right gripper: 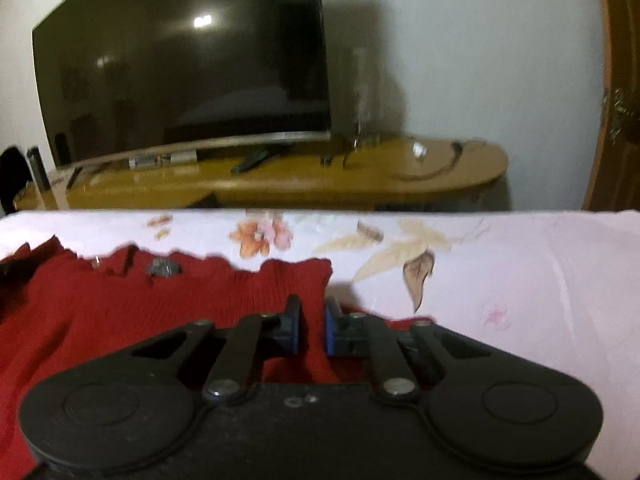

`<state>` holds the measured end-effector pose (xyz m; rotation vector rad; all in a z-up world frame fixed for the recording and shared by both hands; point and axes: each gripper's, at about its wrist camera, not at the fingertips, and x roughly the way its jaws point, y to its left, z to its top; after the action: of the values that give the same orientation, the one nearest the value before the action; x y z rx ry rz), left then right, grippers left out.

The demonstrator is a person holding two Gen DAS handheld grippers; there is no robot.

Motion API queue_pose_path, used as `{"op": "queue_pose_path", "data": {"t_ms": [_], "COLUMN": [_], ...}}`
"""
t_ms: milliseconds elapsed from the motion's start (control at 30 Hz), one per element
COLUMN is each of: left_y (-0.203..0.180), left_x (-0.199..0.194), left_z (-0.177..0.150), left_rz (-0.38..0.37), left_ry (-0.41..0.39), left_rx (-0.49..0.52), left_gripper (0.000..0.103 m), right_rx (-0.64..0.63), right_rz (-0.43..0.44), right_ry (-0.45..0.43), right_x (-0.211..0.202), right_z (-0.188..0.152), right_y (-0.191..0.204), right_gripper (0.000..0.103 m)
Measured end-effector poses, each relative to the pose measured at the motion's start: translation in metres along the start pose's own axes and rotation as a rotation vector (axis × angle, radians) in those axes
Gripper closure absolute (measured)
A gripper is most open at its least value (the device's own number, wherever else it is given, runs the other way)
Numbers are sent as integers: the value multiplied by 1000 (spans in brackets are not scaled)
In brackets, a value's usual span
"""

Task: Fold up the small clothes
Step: 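Lay the hem over the collar with both tools and hold it down, then open both tools to release the hem and pull them back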

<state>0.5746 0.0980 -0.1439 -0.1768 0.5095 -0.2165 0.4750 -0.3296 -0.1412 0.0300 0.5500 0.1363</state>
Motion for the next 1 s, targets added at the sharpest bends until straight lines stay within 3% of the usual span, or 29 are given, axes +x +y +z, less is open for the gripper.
{"op": "queue_pose_path", "data": {"t_ms": [67,167,233,400,533,600,633,667,767,1000], "left_y": [4,5,0,-12,-22,-27,-28,-29,-27,-32], "left_x": [4,7,6,-8,-12,-2,4,8,11,-9], "left_z": [-1,-2,-2,-3,0,3,3,3,3,7], "left_rz": [17,50,96,149,102,87,92,98,82,72], "left_ry": [35,45,37,-53,-89,-19,15,43,66,-64], "left_rx": [-29,-37,-14,42,120,147,155,157,145,151], "left_gripper": [83,76,56,56,56,60,77,85,90,91], "right_rx": [-8,-23,-11,7,19,24,27,29,39,35], "right_rz": [8,14,16,21,21,25,28,33,31,9], "right_ry": [-31,-1,14,30,26,31,35,38,28,-47], "right_x": [-7,-1,3,9,9,10,11,11,10,-5], "right_z": [3,3,2,-3,-4,-4,-5,-4,-5,-4], "right_y": [0,0,-2,-3,-4,-5,-5,-6,-7,-5], "right_gripper": [91,91,90,82,83,85,87,87,90,92]}}
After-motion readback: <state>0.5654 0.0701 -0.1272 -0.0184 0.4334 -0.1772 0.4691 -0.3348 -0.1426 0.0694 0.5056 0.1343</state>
